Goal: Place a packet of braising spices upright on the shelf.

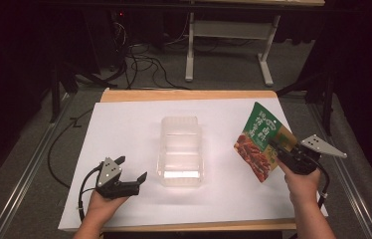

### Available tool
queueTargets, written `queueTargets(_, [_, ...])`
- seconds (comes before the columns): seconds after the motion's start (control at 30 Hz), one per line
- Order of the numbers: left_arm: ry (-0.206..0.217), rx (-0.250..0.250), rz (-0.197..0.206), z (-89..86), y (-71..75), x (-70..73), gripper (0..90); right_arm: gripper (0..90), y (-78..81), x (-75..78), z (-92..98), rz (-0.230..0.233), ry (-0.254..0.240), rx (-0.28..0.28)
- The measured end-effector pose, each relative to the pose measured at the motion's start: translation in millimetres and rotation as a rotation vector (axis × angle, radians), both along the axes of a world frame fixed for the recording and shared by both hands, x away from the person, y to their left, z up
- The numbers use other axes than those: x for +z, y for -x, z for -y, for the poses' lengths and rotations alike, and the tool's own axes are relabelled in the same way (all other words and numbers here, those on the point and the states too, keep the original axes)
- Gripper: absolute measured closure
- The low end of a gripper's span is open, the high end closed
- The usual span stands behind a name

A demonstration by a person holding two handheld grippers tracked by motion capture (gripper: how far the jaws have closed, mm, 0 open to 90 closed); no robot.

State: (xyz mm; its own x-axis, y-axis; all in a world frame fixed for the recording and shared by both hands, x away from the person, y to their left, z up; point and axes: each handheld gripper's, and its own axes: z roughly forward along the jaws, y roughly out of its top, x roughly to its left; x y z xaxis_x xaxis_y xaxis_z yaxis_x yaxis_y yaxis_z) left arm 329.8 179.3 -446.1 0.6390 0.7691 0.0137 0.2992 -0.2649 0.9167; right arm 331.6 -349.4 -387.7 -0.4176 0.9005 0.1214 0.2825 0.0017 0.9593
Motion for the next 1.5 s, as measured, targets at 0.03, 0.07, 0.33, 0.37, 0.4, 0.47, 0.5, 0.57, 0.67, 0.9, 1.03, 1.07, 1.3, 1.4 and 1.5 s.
queueTargets(0.03, [-0.004,-0.003,-0.001,0.2,0.2,0.1,7.3,82.1,0.0,-1.0,0.6,0.000,0.001,-0.001])
queueTargets(0.07, [-0.004,-0.004,0.001,0.4,0.1,0.1,7.3,84.7,-0.3,-1.6,1.1,-0.001,0.003,-0.003])
queueTargets(0.33, [0.008,-0.005,0.006,-0.7,0.9,1.7,7.3,89.9,-1.9,4.9,1.2,0.026,0.015,0.052])
queueTargets(0.37, [0.011,-0.004,0.007,-0.8,0.7,1.7,7.3,90.0,-1.5,7.1,0.9,0.036,0.021,0.063])
queueTargets(0.4, [0.012,-0.003,0.006,-1.1,0.7,1.8,7.3,90.0,-0.5,9.1,0.2,0.045,0.021,0.066])
queueTargets(0.47, [0.012,-0.005,0.008,-1.4,0.9,1.8,7.3,90.0,1.3,12.6,-2.4,0.053,0.033,0.074])
queueTargets(0.5, [0.012,-0.005,0.009,-1.6,1.1,1.9,7.3,90.0,2.1,14.3,-4.7,0.054,0.039,0.075])
queueTargets(0.57, [0.011,-0.004,0.009,-2.4,1.4,2.3,7.3,90.0,2.1,18.1,-9.0,0.060,0.056,0.100])
queueTargets(0.67, [0.014,0.003,0.008,-3.2,2.0,2.2,7.3,90.0,2.7,24.9,-17.0,0.069,0.071,0.122])
queueTargets(0.9, [0.008,-0.002,0.012,-3.8,2.2,2.1,7.3,90.0,-1.1,44.3,-30.3,0.114,0.045,0.188])
queueTargets(1.03, [0.008,-0.005,0.012,-4.6,2.6,2.3,7.3,90.0,-9.9,56.7,-44.4,0.128,0.032,0.232])
queueTargets(1.07, [0.008,-0.006,0.012,-4.6,2.6,2.3,7.3,90.0,-12.3,58.3,-47.2,0.137,0.031,0.243])
queueTargets(1.3, [0.008,-0.015,0.010,-3.0,3.0,2.0,7.6,90.0,-23.5,64.0,-63.4,0.145,0.004,0.280])
queueTargets(1.4, [0.013,-0.012,0.007,-2.3,2.1,1.1,7.6,90.0,-32.8,66.4,-78.5,0.152,-0.023,0.301])
queueTargets(1.5, [0.011,-0.016,0.009,-2.7,2.9,1.5,7.6,90.0,-38.3,68.8,-90.4,0.155,-0.021,0.318])
